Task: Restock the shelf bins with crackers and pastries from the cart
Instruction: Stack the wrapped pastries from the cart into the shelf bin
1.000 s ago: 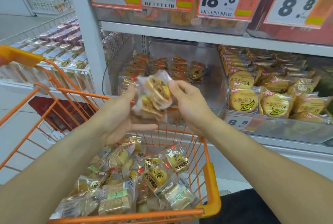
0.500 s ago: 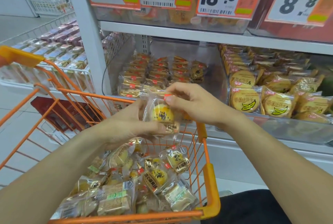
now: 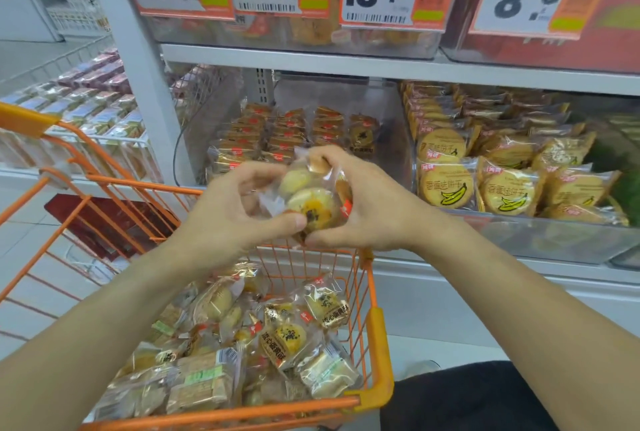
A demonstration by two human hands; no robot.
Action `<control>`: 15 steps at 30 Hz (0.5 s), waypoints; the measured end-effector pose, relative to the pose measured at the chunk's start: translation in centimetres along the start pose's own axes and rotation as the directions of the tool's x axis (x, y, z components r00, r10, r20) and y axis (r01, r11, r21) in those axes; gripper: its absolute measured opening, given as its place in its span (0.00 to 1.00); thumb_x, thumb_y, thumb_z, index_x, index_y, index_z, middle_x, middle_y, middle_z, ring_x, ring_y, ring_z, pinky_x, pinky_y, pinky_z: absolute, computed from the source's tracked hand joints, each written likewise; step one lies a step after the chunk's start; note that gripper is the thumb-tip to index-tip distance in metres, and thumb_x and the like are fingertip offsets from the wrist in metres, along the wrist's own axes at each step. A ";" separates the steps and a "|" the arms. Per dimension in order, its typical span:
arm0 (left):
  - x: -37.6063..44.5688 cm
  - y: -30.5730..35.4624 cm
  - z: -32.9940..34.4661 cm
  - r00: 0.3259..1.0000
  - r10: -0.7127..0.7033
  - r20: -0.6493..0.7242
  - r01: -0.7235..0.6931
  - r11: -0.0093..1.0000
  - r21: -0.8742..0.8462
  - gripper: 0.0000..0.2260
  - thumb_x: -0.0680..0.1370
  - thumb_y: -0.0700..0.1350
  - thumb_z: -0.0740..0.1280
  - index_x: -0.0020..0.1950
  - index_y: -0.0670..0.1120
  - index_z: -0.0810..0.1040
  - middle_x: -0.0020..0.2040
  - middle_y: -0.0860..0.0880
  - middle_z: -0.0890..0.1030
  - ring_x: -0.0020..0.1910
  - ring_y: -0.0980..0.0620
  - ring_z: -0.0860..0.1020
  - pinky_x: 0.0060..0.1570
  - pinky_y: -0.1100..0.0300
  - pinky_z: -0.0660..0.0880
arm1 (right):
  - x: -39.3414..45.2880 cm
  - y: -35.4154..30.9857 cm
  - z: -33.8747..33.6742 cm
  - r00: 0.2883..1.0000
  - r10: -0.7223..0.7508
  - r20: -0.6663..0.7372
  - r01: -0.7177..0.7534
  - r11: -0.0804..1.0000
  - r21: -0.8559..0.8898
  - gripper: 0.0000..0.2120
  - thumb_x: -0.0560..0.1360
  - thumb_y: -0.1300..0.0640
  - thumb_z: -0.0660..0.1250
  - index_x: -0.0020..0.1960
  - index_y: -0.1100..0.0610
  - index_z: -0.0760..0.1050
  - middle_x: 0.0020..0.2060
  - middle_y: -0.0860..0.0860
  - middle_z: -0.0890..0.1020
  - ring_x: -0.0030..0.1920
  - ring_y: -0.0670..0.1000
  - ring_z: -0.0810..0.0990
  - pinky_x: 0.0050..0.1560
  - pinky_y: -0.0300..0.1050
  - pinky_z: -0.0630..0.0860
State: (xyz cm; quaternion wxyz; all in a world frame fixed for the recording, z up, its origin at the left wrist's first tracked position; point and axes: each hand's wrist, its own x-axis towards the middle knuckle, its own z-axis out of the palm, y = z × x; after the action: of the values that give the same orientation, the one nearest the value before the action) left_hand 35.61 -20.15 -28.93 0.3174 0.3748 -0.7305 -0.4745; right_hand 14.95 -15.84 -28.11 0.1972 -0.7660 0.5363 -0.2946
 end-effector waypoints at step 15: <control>11.9 0.0 3.6 0.995 0.097 -0.036 -0.048 0.741 0.670 0.17 0.77 0.38 0.62 0.66 0.40 0.68 0.63 0.40 0.70 0.62 0.38 0.71 0.65 0.44 0.69 | -0.1 4.3 -1.1 0.909 0.002 -0.417 -0.181 0.902 -0.391 0.38 0.64 0.65 0.76 0.72 0.58 0.67 0.60 0.55 0.71 0.61 0.56 0.70 0.60 0.53 0.75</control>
State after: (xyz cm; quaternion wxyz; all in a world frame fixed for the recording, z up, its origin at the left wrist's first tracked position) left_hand 26.53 -28.60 -28.88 0.2051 0.4511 -0.8546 -0.1556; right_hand 11.14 -17.22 -29.95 -0.0747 -0.6855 0.6522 -0.3147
